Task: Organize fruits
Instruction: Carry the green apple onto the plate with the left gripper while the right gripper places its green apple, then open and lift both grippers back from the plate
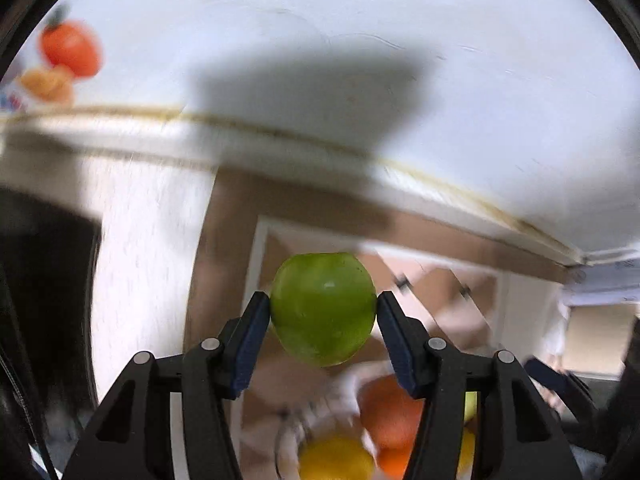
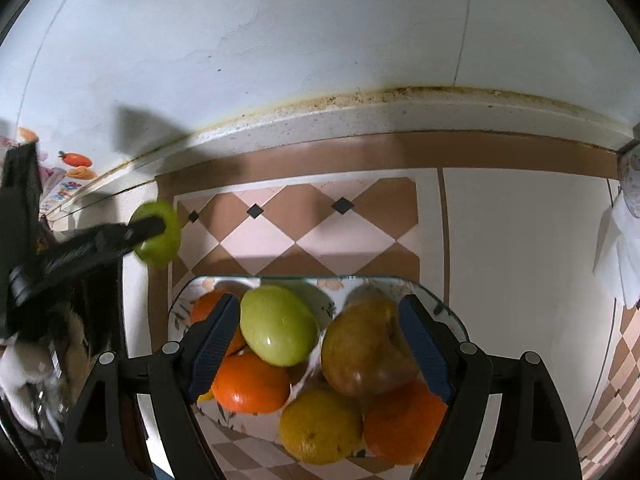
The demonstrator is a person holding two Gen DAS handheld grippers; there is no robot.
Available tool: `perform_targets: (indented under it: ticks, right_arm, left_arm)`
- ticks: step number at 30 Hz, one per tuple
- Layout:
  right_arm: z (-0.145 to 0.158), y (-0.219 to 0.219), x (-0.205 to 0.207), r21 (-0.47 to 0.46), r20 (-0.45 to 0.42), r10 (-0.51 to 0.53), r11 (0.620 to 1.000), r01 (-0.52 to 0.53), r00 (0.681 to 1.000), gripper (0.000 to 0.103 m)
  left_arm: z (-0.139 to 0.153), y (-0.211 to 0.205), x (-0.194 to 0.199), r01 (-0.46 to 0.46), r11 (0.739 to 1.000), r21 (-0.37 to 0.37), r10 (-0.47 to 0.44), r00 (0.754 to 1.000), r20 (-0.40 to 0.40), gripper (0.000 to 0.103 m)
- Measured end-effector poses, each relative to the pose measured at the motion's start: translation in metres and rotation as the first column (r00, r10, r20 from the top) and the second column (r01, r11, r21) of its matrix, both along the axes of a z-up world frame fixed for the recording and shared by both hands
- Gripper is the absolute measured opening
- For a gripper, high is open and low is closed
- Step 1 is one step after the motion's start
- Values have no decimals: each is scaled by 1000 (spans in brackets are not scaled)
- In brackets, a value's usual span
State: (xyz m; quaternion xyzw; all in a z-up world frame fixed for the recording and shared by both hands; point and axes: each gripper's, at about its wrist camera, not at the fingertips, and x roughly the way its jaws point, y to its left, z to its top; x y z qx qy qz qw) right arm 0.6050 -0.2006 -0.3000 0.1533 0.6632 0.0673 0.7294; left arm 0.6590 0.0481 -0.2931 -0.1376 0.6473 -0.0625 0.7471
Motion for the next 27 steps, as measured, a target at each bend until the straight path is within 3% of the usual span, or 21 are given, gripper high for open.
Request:
perform_targets:
  ticks: [6, 10, 15, 17, 18, 19, 27]
  right_arm:
    - [7, -3, -20, 35, 3, -6, 999, 5, 1000, 84]
    - [10, -1, -32, 33, -5, 5, 999, -4, 1000, 84]
    - [16, -5, -46, 12, -5, 1, 1000, -1, 1000, 84]
    - [16, -6, -53, -6, -9, -7, 1000, 6, 1000, 93]
    - [17, -8, -57, -22, -12, -9, 1000, 9, 1000, 95]
    - [18, -9, -62, -43, -9, -9, 999, 9, 1000, 95]
    - [52, -15, -111, -206, 78, 21, 979, -4, 997, 95]
  left_arm:
    - [2, 10, -41, -26, 993, -117, 16, 996, -86, 53]
    - [-19, 3, -55, -18, 994, -112, 0, 987, -160, 54]
    - [-13, 12, -64, -48, 994, -103, 31, 985, -169, 54]
    - [-7, 6, -71, -36, 997, -62, 27, 989, -143, 64]
    - [-2, 6, -75, -23, 999, -33, 18, 991, -129, 79]
    - [3, 3, -79, -7, 1000, -5, 7, 994, -110, 86]
    - [45, -19, -134, 68, 977, 200, -75, 997, 29, 87]
